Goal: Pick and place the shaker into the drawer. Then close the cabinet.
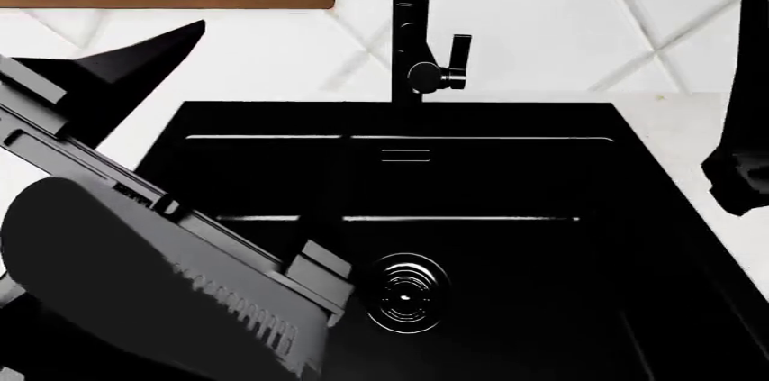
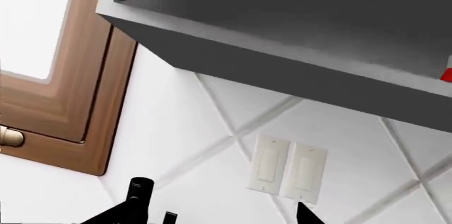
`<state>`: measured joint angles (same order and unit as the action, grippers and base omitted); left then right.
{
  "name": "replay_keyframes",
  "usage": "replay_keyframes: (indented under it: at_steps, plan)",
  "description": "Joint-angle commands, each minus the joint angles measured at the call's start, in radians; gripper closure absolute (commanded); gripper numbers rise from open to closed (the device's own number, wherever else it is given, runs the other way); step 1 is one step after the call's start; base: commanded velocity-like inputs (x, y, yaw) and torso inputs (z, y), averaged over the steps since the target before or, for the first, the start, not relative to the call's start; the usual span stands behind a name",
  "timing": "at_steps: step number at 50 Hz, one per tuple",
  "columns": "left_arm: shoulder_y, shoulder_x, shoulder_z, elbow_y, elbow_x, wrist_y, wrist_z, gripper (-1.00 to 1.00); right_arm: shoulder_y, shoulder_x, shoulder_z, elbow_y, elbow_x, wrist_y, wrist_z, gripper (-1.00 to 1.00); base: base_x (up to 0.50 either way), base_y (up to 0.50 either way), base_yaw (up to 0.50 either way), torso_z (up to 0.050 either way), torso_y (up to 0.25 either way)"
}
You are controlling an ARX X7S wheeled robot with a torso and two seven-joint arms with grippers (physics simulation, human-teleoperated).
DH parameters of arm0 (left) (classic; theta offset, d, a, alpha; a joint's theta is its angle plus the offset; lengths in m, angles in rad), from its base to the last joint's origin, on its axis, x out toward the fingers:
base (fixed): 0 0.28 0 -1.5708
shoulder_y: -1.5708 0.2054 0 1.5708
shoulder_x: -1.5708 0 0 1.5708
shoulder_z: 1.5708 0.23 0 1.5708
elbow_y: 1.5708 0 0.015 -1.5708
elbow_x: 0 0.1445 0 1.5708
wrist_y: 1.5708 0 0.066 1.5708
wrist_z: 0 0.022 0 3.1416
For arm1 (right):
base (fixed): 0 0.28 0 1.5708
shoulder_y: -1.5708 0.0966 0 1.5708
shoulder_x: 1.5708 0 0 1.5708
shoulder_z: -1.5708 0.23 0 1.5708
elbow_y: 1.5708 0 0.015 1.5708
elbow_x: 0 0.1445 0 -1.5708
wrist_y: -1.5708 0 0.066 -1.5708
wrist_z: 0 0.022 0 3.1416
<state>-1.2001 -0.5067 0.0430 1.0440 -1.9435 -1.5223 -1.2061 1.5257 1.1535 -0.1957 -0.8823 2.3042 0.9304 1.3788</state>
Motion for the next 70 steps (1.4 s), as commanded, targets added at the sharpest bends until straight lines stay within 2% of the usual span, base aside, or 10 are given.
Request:
replay_keyframes:
  at_steps: [1, 8, 23, 31, 37, 43, 47, 54, 64, 70]
  plan:
    - [0.045, 0.021, -0.115, 0.003, -0.013, -0.048, 0.045, -1.0, 0.356, -0.005, -0.116, 0.019, 0.127, 0.008, 0.136, -1.0, 0.0, 0.0, 0.0, 0.0, 0.0]
    - [0.057, 0.016, -0.149, 0.003, -0.039, -0.048, 0.039, -1.0, 0.567, -0.007, -0.216, 0.046, 0.19, -0.002, 0.179, -1.0, 0.0, 0.0, 0.0, 0.0, 0.0]
    - [0.072, 0.017, -0.181, 0.003, -0.015, -0.048, 0.081, -1.0, 0.814, -0.049, -0.361, 0.173, 0.149, 0.051, 0.163, -1.0, 0.0, 0.0, 0.0, 0.0, 0.0]
    - [0.084, 0.022, -0.187, 0.003, -0.01, -0.048, 0.087, -1.0, 0.821, -0.136, -0.349, 0.351, -0.026, 0.191, 0.095, -1.0, 0.0, 0.0, 0.0, 0.0, 0.0]
    - [0.088, 0.029, -0.189, 0.003, -0.022, -0.048, 0.073, -1.0, 0.83, -0.357, -0.163, 0.59, -0.1, 0.499, 0.187, -1.0, 0.0, 0.0, 0.0, 0.0, 0.0]
    - [0.093, 0.023, -0.203, 0.003, -0.045, -0.048, 0.056, -1.0, 0.83, -0.448, -0.078, 0.694, -0.198, 0.639, 0.179, -1.0, 0.0, 0.0, 0.0, 0.0, 0.0]
    - [0.096, 0.022, -0.207, 0.003, -0.057, -0.048, 0.044, -1.0, 0.819, -0.413, -0.122, 0.702, -0.449, 0.635, -0.06, -1.0, 0.0, 0.0, 0.0, 0.0, 0.0]
    - [0.101, 0.022, -0.201, 0.003, -0.078, -0.048, 0.016, -1.0, 0.618, -0.313, -0.185, 0.713, -0.823, 0.535, -0.402, -1.0, 0.0, 0.0, 0.0, 0.0, 0.0]
    - [0.109, 0.016, -0.179, 0.003, -0.04, -0.048, 0.028, -1.0, 0.339, -0.221, -0.236, 0.766, -1.023, 0.311, -0.631, -1.0, 0.0, 0.0, 0.0, 0.0, 0.0]
    - [0.122, 0.001, -0.189, 0.003, -0.055, -0.048, 0.01, -1.0, 0.327, -0.229, -0.314, 0.863, -1.17, 0.227, -0.738, -1.0, 0.0, 0.0, 0.0, 0.0, 0.0]
